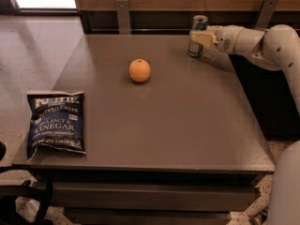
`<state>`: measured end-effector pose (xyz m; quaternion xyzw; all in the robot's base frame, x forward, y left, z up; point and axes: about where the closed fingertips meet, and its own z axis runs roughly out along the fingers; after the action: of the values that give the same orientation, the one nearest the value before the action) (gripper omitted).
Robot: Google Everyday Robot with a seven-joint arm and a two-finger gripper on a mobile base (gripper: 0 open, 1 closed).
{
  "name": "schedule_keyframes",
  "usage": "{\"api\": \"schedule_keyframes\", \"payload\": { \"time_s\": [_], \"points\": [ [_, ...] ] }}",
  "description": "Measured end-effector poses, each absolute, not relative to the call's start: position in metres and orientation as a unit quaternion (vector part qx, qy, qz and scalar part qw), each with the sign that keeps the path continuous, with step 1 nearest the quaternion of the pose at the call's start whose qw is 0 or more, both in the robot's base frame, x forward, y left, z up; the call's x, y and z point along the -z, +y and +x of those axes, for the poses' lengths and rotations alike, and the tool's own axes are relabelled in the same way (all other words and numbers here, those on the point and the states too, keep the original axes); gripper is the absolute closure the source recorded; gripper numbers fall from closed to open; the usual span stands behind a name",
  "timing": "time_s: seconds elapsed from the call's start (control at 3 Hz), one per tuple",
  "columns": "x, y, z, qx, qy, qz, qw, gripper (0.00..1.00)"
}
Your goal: Move redbull can near blue chip bag
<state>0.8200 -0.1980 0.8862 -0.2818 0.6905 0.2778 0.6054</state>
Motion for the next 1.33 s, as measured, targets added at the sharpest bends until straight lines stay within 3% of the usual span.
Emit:
{"api": "schedule_keyframes", "payload": {
  "time_s": [0.33, 1.0, 1.33],
  "points": [
    [-0.886, -0.194, 0.821, -0.281, 0.69, -0.282, 0.604, 1.0],
    [-0.923, -0.198, 0.804, -0.282, 0.688, -0.301, 0.597, 1.0],
    [-0.964, -0.197, 0.768, -0.286, 0.672, -0.325, 0.6, 1.0]
  ]
}}
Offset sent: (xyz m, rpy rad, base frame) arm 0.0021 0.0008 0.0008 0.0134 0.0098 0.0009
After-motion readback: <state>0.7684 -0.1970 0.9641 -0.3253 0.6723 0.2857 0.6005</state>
